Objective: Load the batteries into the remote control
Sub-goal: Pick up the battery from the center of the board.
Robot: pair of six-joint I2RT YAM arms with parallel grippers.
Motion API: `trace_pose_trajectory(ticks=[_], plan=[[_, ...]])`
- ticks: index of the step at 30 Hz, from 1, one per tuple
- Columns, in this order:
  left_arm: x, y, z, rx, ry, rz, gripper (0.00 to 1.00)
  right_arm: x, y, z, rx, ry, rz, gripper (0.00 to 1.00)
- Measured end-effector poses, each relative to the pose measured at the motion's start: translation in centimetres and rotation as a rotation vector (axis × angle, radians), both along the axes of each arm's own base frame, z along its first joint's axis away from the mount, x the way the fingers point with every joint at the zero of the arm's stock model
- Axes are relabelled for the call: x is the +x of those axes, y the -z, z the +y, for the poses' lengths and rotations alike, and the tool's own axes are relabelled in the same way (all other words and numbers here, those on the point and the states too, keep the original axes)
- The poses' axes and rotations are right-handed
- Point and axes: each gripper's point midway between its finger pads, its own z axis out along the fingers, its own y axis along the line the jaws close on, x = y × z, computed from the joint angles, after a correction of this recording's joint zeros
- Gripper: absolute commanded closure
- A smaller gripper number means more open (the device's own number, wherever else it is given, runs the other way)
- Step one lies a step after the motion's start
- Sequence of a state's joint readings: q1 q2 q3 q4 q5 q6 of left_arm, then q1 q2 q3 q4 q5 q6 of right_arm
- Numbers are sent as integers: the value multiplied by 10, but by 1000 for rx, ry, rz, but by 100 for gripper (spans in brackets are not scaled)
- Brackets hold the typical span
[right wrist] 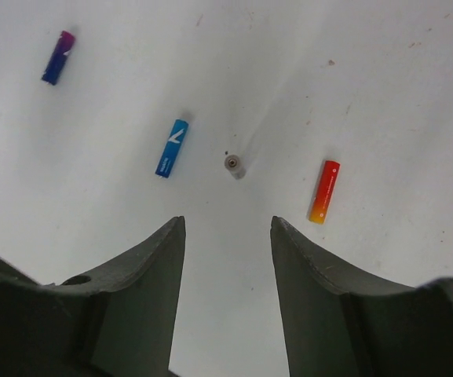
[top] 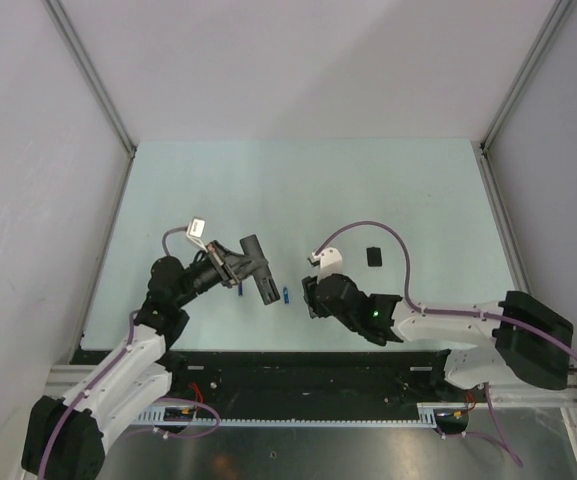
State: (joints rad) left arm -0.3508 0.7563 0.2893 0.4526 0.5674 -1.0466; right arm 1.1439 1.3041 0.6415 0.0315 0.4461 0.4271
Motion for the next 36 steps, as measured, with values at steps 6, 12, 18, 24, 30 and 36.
trace_pose_trajectory(ticks=[6,12,18,24,30,36], plan=[[1,-1,5,-5,-39,-13,100,11,15,3,-32,50,-15,50],[2,1,6,-2,-44,-5,100,20,11,13,-19,66,-29,50],[2,1,6,-1,-47,-2,100,27,13,18,-20,78,-24,52],[2,2,6,1,-47,0,100,32,20,18,-34,90,-11,55],[2,3,6,2,-48,4,100,37,23,21,-35,96,1,57],[2,3,6,2,-50,4,100,42,28,23,-37,100,17,59]])
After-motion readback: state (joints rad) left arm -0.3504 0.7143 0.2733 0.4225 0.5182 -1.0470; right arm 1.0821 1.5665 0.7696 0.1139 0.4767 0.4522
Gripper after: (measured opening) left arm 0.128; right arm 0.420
